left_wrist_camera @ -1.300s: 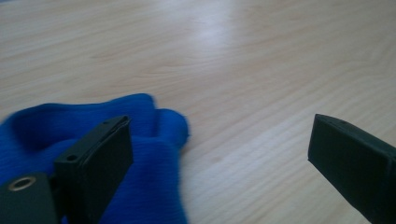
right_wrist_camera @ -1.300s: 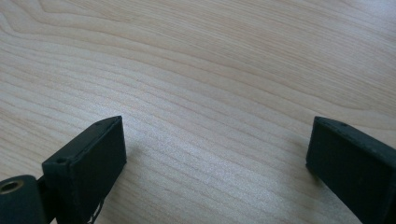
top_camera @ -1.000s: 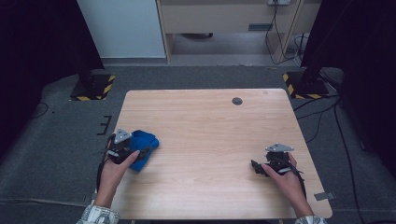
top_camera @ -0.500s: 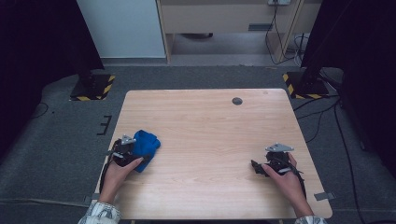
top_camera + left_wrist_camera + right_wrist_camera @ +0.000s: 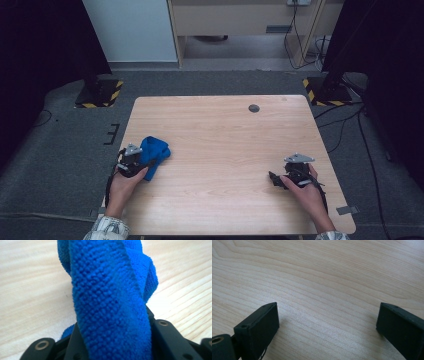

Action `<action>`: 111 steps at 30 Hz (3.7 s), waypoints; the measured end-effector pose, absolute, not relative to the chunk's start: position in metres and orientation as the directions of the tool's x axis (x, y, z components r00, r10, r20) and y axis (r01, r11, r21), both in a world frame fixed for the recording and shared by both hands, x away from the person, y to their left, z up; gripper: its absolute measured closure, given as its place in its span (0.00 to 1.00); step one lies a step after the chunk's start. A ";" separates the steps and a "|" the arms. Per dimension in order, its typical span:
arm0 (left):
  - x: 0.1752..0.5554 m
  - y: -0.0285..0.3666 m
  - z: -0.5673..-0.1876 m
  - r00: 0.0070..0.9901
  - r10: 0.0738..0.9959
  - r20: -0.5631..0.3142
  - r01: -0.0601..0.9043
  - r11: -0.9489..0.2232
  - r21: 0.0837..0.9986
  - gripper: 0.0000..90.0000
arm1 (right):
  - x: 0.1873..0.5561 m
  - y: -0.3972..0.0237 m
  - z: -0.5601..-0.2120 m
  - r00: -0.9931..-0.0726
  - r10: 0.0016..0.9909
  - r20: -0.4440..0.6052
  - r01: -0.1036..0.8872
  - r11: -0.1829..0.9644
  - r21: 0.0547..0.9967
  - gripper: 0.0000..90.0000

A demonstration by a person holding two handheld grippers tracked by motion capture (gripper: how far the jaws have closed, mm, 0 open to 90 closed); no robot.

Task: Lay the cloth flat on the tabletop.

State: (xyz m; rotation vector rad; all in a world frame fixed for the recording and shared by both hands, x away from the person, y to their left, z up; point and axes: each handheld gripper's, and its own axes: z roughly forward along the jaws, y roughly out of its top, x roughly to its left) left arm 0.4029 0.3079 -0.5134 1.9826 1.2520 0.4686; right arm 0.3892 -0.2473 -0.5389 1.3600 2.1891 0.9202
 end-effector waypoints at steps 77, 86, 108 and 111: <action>0.408 0.047 -0.519 0.794 0.606 -0.046 0.441 -0.523 0.729 0.35 | 0.390 -0.247 -0.539 -0.445 0.895 0.008 0.633 0.308 0.711 0.05; 0.406 0.073 -0.495 0.739 0.670 -0.073 0.434 -0.390 0.812 0.09 | 0.390 -0.247 -0.539 -0.447 0.895 0.004 0.629 0.311 0.713 0.05; 0.381 0.091 -0.480 0.714 0.700 0.004 0.377 -0.390 0.840 0.49 | 0.378 -0.227 -0.512 -0.585 0.810 0.027 0.491 0.328 0.807 0.82; 0.385 0.088 -0.486 0.714 0.700 0.010 0.383 -0.402 0.832 0.52 | 0.378 -0.222 -0.510 -0.606 0.794 0.043 0.479 0.322 0.816 0.84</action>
